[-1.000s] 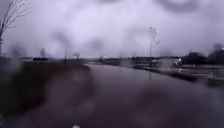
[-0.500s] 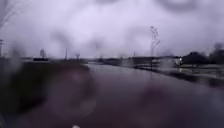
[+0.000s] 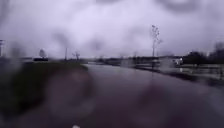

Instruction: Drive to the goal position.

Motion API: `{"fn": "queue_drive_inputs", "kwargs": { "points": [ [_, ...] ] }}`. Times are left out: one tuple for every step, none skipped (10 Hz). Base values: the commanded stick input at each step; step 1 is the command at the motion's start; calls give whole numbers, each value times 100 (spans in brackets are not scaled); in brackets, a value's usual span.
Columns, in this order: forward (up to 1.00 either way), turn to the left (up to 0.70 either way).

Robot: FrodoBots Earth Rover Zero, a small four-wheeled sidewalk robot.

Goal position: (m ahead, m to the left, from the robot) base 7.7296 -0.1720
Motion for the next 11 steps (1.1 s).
{"fn": "queue_drive_inputs", "kwargs": {
  "points": [
    [70,0],
    [70,0],
    [70,0],
    [70,0],
    [70,0],
    [70,0],
    [70,0],
    [70,0],
    [70,0],
    [70,0],
    [70,0]
  ]
}}
